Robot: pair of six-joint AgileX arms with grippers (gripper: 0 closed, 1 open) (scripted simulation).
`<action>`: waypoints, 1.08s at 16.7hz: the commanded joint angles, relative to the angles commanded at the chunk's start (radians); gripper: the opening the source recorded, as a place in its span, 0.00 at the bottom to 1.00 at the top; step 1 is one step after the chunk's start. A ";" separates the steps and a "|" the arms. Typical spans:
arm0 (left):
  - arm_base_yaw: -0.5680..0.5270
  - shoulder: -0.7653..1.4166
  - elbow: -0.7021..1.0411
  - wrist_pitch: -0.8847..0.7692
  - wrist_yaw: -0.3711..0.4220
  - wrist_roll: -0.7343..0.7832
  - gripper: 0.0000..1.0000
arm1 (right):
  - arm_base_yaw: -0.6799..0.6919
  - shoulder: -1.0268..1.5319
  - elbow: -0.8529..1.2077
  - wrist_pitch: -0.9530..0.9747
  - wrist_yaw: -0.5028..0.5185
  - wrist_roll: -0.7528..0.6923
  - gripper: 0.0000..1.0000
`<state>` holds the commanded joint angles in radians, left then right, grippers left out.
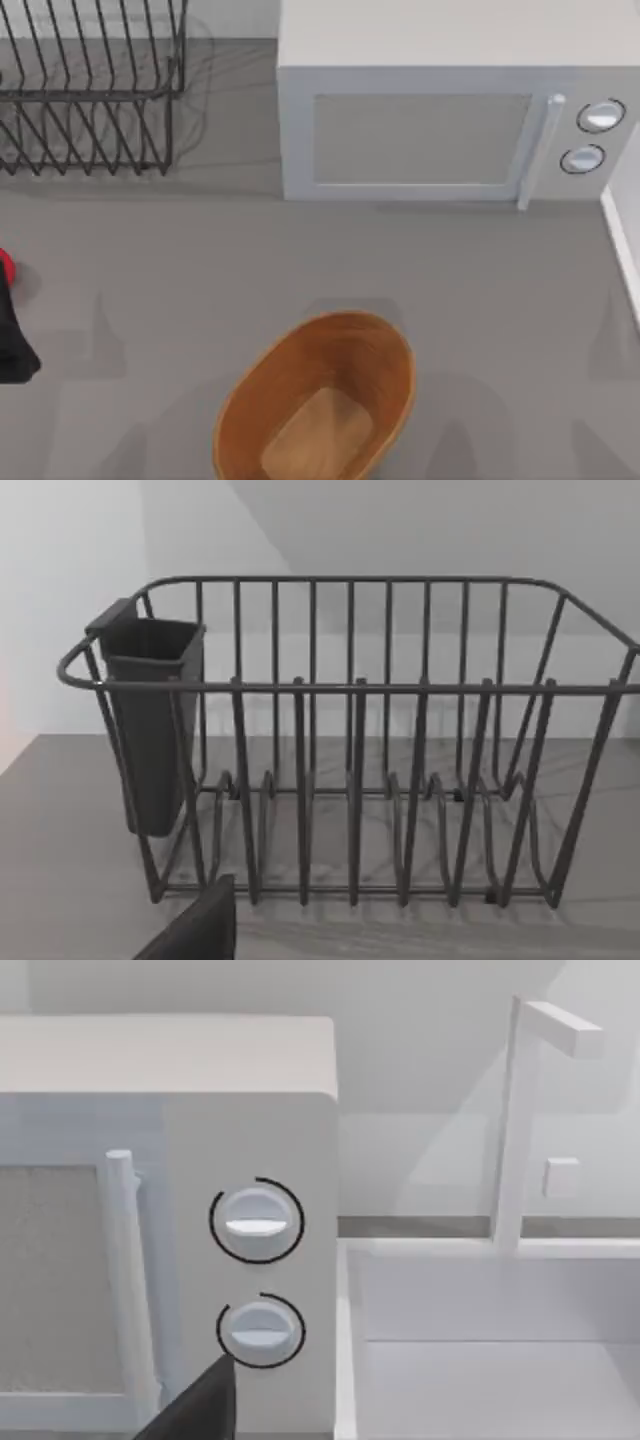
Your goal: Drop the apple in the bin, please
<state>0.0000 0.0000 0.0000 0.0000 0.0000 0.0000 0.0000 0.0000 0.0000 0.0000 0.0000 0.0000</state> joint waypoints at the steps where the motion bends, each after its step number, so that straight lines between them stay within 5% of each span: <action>1: 0.000 0.000 0.000 0.000 0.000 0.000 1.00 | 0.000 0.000 0.000 0.000 0.000 0.000 1.00; 8: 0.021 0.219 0.207 -0.137 -0.001 0.120 1.00 | 0.000 0.000 0.000 0.000 0.000 0.000 1.00; 18: 0.090 1.239 0.903 -0.667 -0.002 0.541 1.00 | 0.000 0.000 0.000 0.000 0.000 0.000 1.00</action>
<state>0.0902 1.2394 0.9031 -0.6673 -0.0020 0.5410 0.0000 0.0000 0.0000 0.0000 0.0000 0.0000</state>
